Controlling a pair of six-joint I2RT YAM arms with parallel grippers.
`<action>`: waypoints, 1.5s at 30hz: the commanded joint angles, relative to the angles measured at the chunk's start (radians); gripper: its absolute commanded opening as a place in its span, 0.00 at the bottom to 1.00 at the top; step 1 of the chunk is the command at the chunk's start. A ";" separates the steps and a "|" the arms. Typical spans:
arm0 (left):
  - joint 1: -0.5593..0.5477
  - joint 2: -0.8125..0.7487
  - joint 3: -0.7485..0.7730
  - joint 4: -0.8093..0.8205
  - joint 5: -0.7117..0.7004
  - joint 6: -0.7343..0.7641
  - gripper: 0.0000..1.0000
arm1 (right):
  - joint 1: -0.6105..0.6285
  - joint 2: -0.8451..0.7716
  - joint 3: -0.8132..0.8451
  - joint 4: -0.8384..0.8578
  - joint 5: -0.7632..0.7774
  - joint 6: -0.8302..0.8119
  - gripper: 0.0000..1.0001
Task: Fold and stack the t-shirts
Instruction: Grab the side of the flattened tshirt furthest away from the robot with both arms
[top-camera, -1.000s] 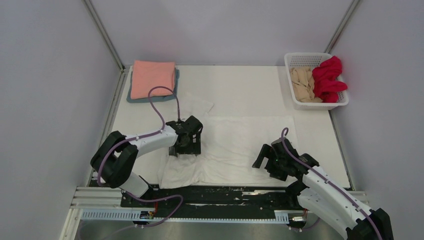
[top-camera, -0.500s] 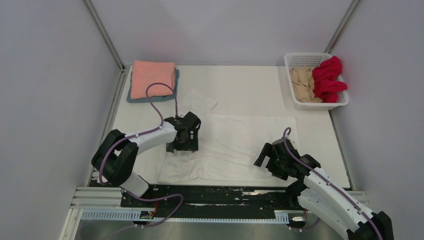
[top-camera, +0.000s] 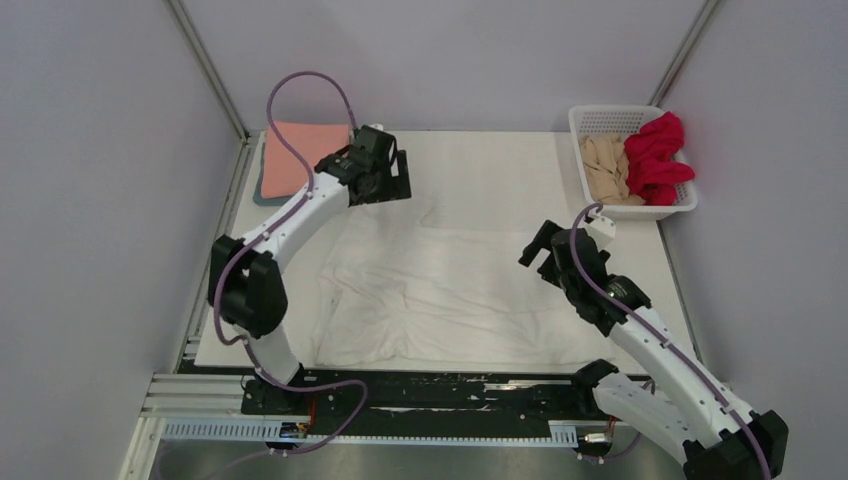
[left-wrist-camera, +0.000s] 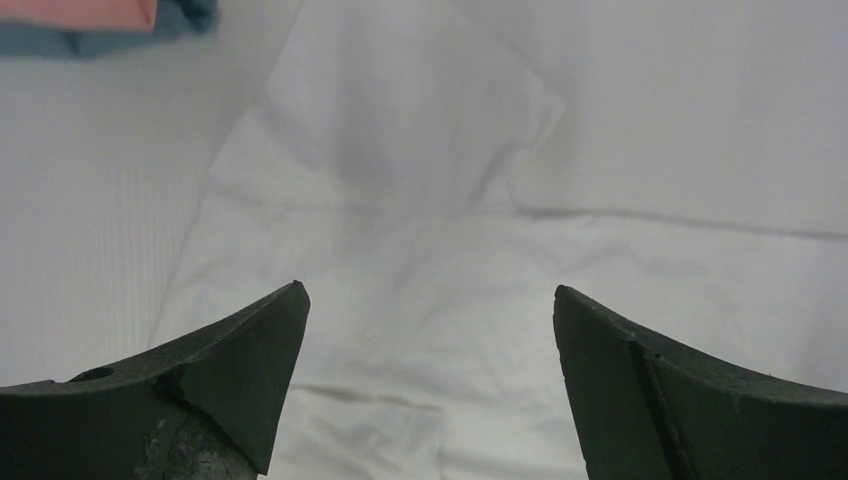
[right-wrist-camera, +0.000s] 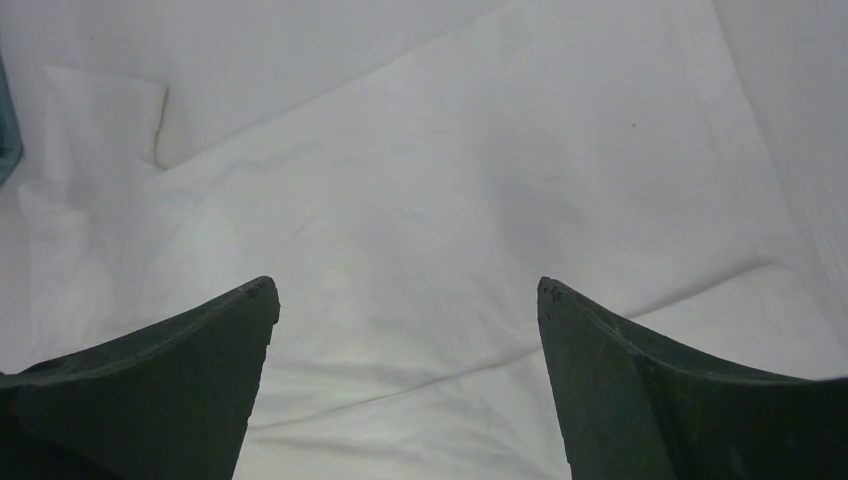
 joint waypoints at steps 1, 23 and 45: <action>0.072 0.262 0.282 0.009 0.063 0.074 1.00 | -0.074 0.110 0.056 0.135 0.100 -0.077 1.00; 0.110 0.896 0.852 -0.009 0.126 0.180 0.79 | -0.326 0.328 0.016 0.272 -0.154 -0.158 1.00; 0.065 0.926 0.845 -0.260 0.049 0.260 0.12 | -0.348 0.323 0.006 0.286 -0.166 -0.157 1.00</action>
